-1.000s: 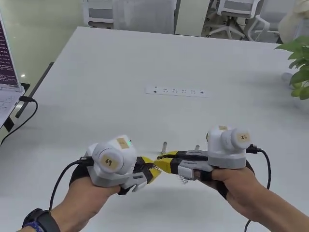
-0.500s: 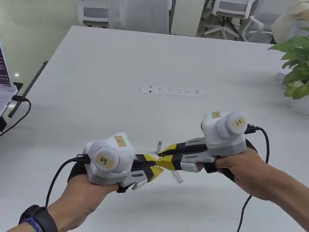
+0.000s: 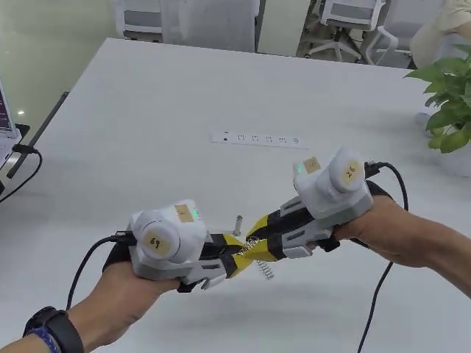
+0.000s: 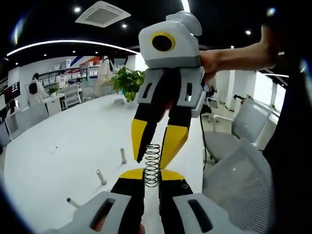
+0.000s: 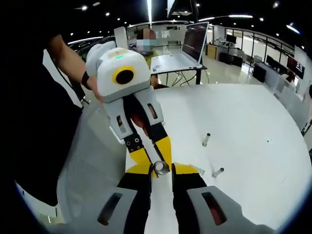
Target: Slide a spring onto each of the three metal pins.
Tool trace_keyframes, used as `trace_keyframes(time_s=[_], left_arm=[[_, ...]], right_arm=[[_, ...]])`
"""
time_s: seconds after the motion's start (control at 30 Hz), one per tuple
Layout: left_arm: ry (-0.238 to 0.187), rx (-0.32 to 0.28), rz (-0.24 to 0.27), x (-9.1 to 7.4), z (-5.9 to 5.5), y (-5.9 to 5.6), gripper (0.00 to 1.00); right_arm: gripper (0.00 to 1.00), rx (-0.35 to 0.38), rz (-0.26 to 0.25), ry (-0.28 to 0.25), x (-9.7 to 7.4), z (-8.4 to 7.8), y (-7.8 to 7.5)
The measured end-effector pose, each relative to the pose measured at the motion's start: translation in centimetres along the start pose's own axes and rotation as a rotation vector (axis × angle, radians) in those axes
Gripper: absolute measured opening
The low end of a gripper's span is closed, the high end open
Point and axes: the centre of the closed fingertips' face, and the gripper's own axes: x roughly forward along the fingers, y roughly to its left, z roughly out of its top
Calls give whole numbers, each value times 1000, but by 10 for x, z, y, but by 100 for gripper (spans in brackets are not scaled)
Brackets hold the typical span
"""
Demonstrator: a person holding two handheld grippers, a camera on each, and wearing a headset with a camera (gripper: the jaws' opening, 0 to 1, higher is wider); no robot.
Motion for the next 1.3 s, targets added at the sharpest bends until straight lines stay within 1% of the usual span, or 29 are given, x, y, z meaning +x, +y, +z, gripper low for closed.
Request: trace_keyframes(time_s=[0.23, 0.43, 0.53, 0.67, 1.07, 1.3], left_arm=[[-5, 8, -29, 3, 2, -7, 2], [-4, 24, -47, 5, 3, -11, 2], [-4, 28, -53, 5, 3, -13, 2], [-1, 34, -61, 5, 3, -14, 2], [0, 32, -76, 6, 2, -16, 2], [2, 30, -73, 6, -3, -17, 2]], right_arm=[[12, -80, 48, 83, -2, -5, 7], [11, -119, 75, 126, -4, -9, 10], [10, -154, 89, 157, -4, -10, 13], [9, -183, 106, 180, -4, -10, 15], [8, -269, 124, 223, -3, -13, 18], [8, -292, 127, 239, 2, -15, 19]])
